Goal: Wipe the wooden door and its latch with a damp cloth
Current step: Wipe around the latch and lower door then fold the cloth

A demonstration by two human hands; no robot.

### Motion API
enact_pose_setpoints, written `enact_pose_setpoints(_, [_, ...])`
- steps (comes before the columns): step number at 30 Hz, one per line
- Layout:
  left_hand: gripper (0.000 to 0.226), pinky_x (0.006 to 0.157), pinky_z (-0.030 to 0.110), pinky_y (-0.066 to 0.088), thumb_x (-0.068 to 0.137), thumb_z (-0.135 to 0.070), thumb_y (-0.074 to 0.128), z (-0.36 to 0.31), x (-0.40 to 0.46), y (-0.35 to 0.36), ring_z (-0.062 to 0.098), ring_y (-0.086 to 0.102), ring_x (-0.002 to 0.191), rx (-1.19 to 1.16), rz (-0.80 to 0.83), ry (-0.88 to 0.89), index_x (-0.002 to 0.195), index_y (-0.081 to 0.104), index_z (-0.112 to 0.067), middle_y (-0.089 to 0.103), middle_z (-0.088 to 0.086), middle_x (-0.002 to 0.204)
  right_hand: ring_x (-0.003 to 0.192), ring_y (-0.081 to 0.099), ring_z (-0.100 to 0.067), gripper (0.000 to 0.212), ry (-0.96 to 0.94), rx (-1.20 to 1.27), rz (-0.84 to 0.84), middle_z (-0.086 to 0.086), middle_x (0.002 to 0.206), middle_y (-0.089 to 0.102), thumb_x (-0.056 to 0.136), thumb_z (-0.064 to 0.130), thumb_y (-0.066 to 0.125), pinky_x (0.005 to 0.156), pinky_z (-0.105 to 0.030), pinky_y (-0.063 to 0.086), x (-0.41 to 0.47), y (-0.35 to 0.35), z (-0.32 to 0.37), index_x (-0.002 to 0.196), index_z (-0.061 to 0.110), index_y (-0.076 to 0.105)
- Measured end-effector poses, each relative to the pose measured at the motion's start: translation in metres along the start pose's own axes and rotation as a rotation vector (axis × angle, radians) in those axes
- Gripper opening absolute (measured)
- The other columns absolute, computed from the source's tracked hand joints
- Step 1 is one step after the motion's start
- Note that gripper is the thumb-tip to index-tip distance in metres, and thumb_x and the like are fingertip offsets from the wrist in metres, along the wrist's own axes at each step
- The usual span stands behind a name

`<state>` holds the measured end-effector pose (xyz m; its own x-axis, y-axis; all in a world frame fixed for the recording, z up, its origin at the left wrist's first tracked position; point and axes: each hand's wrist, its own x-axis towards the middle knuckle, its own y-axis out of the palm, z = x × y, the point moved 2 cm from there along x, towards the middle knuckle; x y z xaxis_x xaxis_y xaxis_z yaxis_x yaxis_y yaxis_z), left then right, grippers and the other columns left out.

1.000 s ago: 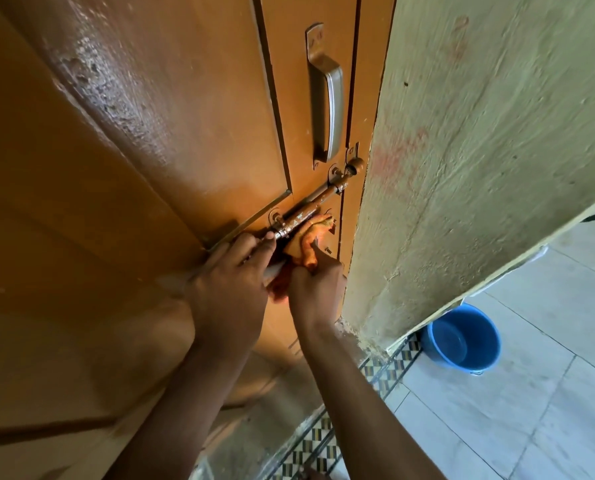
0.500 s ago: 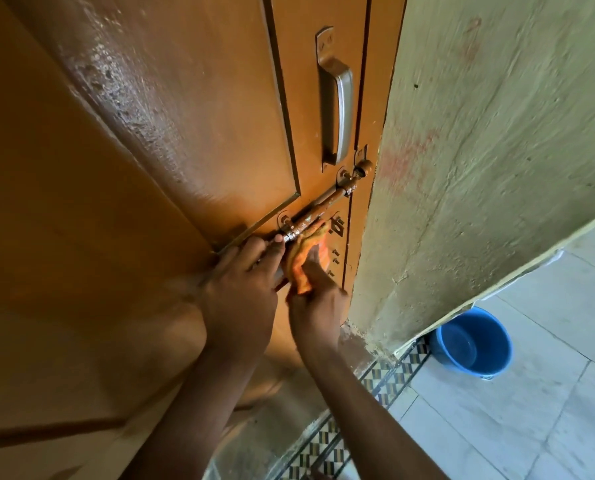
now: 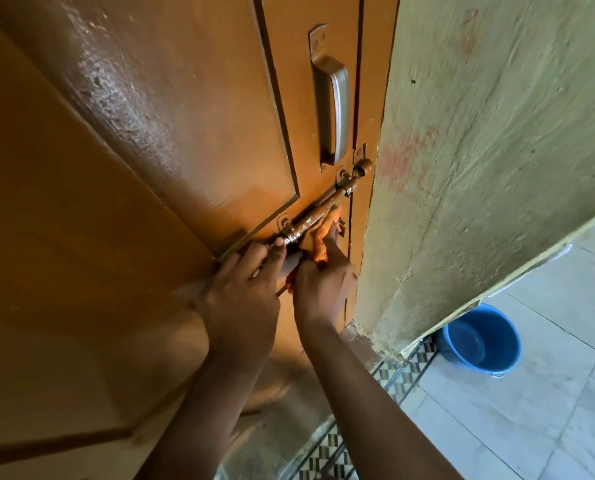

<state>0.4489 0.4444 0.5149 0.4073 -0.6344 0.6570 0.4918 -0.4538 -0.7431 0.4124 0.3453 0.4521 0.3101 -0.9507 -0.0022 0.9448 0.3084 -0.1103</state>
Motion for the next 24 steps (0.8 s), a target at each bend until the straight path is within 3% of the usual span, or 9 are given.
enact_pose_setpoints(2, [0.024, 0.058, 0.028, 0.049, 0.101, -0.021, 0.066, 0.001, 0.000, 0.001, 0.026, 0.073, 0.083, -0.020, 0.015, 0.017, 0.118, 0.082, -0.012, 0.079, 0.005, 0.104, 0.114, 0.073, -0.026, 0.045, -0.093, -0.044, 0.067, -0.012, 0.137, 0.069, 0.096, 0.024, 0.049, 0.091, -0.041, 0.063, -0.016, 0.005, -0.009, 0.138, 0.022, 0.062])
enact_pose_setpoints(4, [0.028, 0.059, 0.029, 0.052, 0.094, -0.023, 0.075, 0.000, -0.001, 0.001, 0.026, 0.073, 0.086, -0.021, 0.033, 0.013, 0.118, 0.081, -0.013, 0.079, 0.005, 0.105, 0.116, 0.073, -0.023, 0.045, -0.146, -0.216, 0.159, -0.013, 0.142, 0.065, 0.098, 0.016, 0.053, 0.091, -0.036, 0.064, -0.032, -0.003, -0.035, 0.142, 0.017, 0.061])
enact_pose_setpoints(8, [0.027, 0.058, 0.030, 0.052, 0.100, -0.016, 0.063, -0.002, -0.003, 0.001, 0.024, 0.071, 0.083, -0.018, 0.017, -0.011, 0.120, 0.081, -0.015, 0.079, 0.004, 0.104, 0.049, 0.066, -0.002, 0.021, 0.332, -0.166, 0.135, -0.009, 0.082, 0.077, 0.107, 0.015, 0.051, 0.046, -0.023, 0.057, -0.009, -0.009, -0.063, 0.108, 0.013, 0.072])
enact_pose_setpoints(10, [0.025, 0.057, 0.031, 0.051, 0.098, -0.011, 0.069, -0.001, -0.006, 0.004, 0.025, 0.071, 0.082, -0.024, 0.014, -0.006, 0.120, 0.081, -0.015, 0.078, 0.004, 0.104, 0.040, 0.062, -0.001, 0.026, 0.458, -0.072, 0.057, -0.007, 0.070, 0.073, 0.106, 0.006, 0.050, 0.039, -0.017, 0.049, 0.004, -0.006, -0.049, 0.089, 0.010, 0.069])
enact_pose_setpoints(12, [0.025, 0.058, 0.032, 0.050, 0.104, -0.015, 0.062, 0.000, -0.006, 0.007, 0.024, 0.069, 0.081, -0.036, 0.006, -0.009, 0.121, 0.081, -0.015, 0.077, 0.002, 0.103, 0.042, 0.061, -0.001, 0.026, 0.347, -0.006, 0.000, -0.005, 0.065, 0.071, 0.096, -0.004, 0.048, 0.043, -0.014, 0.047, -0.002, -0.002, -0.024, 0.086, 0.004, 0.071])
enact_pose_setpoints(14, [0.032, 0.060, 0.034, 0.050, 0.110, -0.022, 0.051, -0.001, -0.005, 0.006, 0.024, 0.068, 0.080, -0.048, -0.004, -0.022, 0.120, 0.081, -0.015, 0.076, 0.001, 0.100, 0.047, 0.059, -0.003, 0.023, 0.228, 0.058, 0.041, -0.002, 0.062, 0.069, 0.085, -0.005, 0.050, 0.049, -0.020, 0.051, -0.021, -0.003, -0.009, 0.080, 0.006, 0.070])
enact_pose_setpoints(16, [0.027, 0.062, 0.033, 0.050, 0.105, -0.019, 0.060, -0.002, -0.007, 0.005, 0.024, 0.067, 0.081, -0.060, 0.002, -0.019, 0.122, 0.081, -0.014, 0.076, 0.002, 0.102, 0.049, 0.063, -0.011, 0.027, 0.184, 0.012, 0.137, 0.002, 0.059, 0.069, 0.081, -0.005, 0.052, 0.051, -0.031, 0.058, -0.033, -0.004, -0.016, 0.081, 0.014, 0.071])
enact_pose_setpoints(20, [0.028, 0.063, 0.033, 0.052, 0.103, -0.016, 0.060, -0.001, -0.006, 0.004, 0.025, 0.069, 0.084, -0.061, 0.004, -0.014, 0.122, 0.081, -0.014, 0.077, 0.003, 0.104, 0.055, 0.067, -0.038, 0.035, 0.323, -0.021, 0.076, -0.003, 0.059, 0.070, 0.085, 0.002, 0.045, 0.053, -0.047, 0.061, -0.015, 0.000, -0.028, 0.078, 0.026, 0.070])
enact_pose_setpoints(24, [0.033, 0.061, 0.034, 0.052, 0.111, -0.019, 0.050, -0.001, -0.005, 0.004, 0.026, 0.070, 0.082, -0.090, -0.007, -0.010, 0.121, 0.081, -0.012, 0.077, 0.004, 0.104, 0.046, 0.061, -0.001, 0.032, 0.284, 0.015, 0.008, 0.004, 0.059, 0.064, 0.089, -0.009, 0.047, 0.042, -0.014, 0.045, -0.016, -0.006, 0.003, 0.075, 0.012, 0.067])
